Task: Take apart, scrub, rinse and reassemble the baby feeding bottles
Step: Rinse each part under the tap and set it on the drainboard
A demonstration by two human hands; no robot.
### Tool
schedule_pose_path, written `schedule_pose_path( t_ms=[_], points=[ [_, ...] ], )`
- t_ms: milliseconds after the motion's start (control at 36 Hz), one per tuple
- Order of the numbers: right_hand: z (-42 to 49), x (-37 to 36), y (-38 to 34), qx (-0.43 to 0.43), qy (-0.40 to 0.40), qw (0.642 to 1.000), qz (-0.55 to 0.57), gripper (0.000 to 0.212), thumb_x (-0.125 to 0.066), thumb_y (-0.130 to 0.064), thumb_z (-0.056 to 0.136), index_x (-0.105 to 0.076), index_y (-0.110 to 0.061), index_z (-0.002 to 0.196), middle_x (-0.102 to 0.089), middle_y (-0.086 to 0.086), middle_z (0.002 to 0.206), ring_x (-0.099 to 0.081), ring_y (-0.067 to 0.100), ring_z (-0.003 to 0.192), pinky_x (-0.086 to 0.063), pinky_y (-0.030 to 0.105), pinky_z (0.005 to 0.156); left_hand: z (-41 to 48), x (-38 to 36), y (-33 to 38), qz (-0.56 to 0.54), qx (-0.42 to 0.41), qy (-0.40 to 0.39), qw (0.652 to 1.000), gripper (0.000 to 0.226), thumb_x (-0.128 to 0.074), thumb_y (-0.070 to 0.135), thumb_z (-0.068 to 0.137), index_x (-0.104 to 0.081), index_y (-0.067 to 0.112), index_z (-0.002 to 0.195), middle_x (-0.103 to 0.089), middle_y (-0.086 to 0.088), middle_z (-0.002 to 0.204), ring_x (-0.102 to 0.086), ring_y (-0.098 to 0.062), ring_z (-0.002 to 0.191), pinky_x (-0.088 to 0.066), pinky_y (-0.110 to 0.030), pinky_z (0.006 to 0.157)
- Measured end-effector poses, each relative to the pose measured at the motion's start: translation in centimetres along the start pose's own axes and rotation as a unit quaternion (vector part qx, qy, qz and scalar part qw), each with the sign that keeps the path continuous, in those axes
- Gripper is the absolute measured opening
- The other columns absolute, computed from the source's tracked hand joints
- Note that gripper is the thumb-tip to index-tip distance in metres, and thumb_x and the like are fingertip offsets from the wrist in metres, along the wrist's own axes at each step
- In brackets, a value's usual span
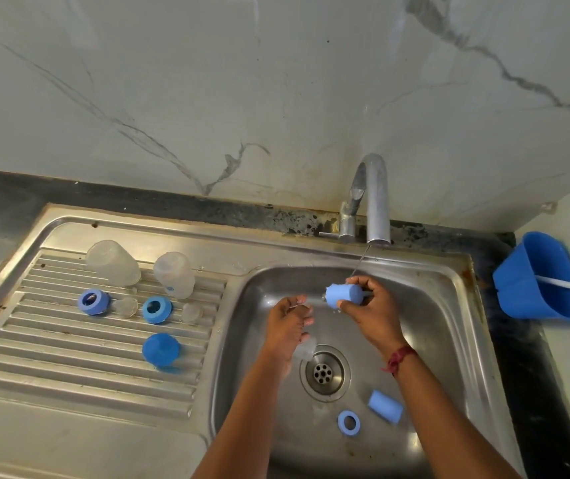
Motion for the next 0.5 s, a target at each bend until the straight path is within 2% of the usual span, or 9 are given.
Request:
schedule_pose_path(
  t_ms=[56, 139, 194, 250, 361, 444, 500],
  points=[
    [-0.1, -0.1, -0.5, 0.043, 0.002, 0.998, -0.047, 0.050, -0.078, 0.008, 0.068, -0.066, -0.032, 0.095, -0.063, 0.001, 0.110, -0.063, 0.013, 0.093, -0.050, 0.016, 0.078, -0.1, 0.0, -0.1, 0.001, 0.001, 0.001, 1.000, 0.021, -0.058, 0.016, 0.097, -0.061, 0.016, 0.117, -0.071, -0.007, 0.111, -0.065, -0.014, 0.089, -0.048, -0.029, 0.075],
    [-0.2, -0.3, -1.4, 0.074, 0.015, 0.993, -0.089, 0.053, -0.077, 0.008, 0.068, -0.069, -0.022, 0.110, -0.055, 0.001, 0.112, -0.059, 0.015, 0.100, -0.047, 0.017, 0.088, -0.3, 0.1, -0.1, 0.005, 0.002, 0.000, 1.000, 0.020, -0.058, 0.017, 0.097, -0.062, 0.017, 0.116, -0.071, -0.005, 0.109, -0.066, -0.014, 0.091, -0.049, -0.031, 0.079],
    [-0.1, -0.7, -1.8, 0.090, 0.010, 0.989, -0.116, 0.054, -0.080, 0.005, 0.068, -0.068, -0.014, 0.117, -0.053, 0.001, 0.111, -0.057, 0.015, 0.099, -0.045, 0.019, 0.088, -0.4, 0.2, -0.2, 0.011, 0.002, 0.000, 1.000, 0.020, -0.058, 0.017, 0.097, -0.061, 0.018, 0.117, -0.071, -0.004, 0.110, -0.067, -0.015, 0.095, -0.050, -0.032, 0.081],
    [0.0, -1.0, -2.1, 0.110, 0.016, 0.984, -0.137, 0.050, -0.083, -0.002, 0.069, -0.068, -0.011, 0.117, -0.052, 0.002, 0.109, -0.057, 0.017, 0.097, -0.044, 0.016, 0.083, -0.5, 0.4, -0.2, 0.016, 0.001, 0.001, 1.000, 0.020, -0.057, 0.017, 0.098, -0.061, 0.018, 0.118, -0.070, -0.005, 0.112, -0.067, -0.015, 0.096, -0.050, -0.032, 0.082],
    [0.5, -0.2, -2.5, 0.102, 0.096, 0.975, -0.173, 0.032, -0.087, -0.024, 0.070, -0.074, -0.010, 0.096, -0.062, 0.003, 0.095, -0.058, 0.016, 0.082, -0.041, 0.019, 0.070, -0.5, 0.7, 0.0, 0.007, -0.001, 0.007, 1.000, 0.020, -0.056, 0.016, 0.097, -0.062, 0.016, 0.117, -0.070, -0.007, 0.113, -0.066, -0.015, 0.091, -0.047, -0.030, 0.077],
    [0.4, -0.2, -2.2, 0.094, 0.066, 0.974, -0.195, 0.038, -0.086, -0.042, 0.069, -0.072, -0.007, 0.072, -0.068, 0.001, 0.071, -0.062, 0.019, 0.067, -0.050, 0.031, 0.059, -0.4, 0.9, -0.1, 0.008, -0.001, 0.011, 1.000, 0.019, -0.058, 0.017, 0.097, -0.062, 0.016, 0.115, -0.071, -0.007, 0.112, -0.067, -0.017, 0.094, -0.049, -0.032, 0.079],
    [0.3, -0.4, -2.4, 0.094, 0.039, 0.976, -0.191, 0.039, -0.086, -0.043, 0.069, -0.070, -0.008, 0.068, -0.067, 0.000, 0.067, -0.062, 0.017, 0.063, -0.047, 0.025, 0.054, -0.5, 1.0, -0.1, 0.009, -0.002, 0.012, 1.000, 0.018, -0.059, 0.018, 0.097, -0.063, 0.018, 0.115, -0.071, -0.006, 0.111, -0.068, -0.018, 0.098, -0.050, -0.033, 0.082]
  ],
)
Point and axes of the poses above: each hand's wrist, its own z-axis towards the middle knuckle, its own x-axis out of the back of the hand, y = z × x, the point moved 2 cm from there along z, towards the middle knuckle
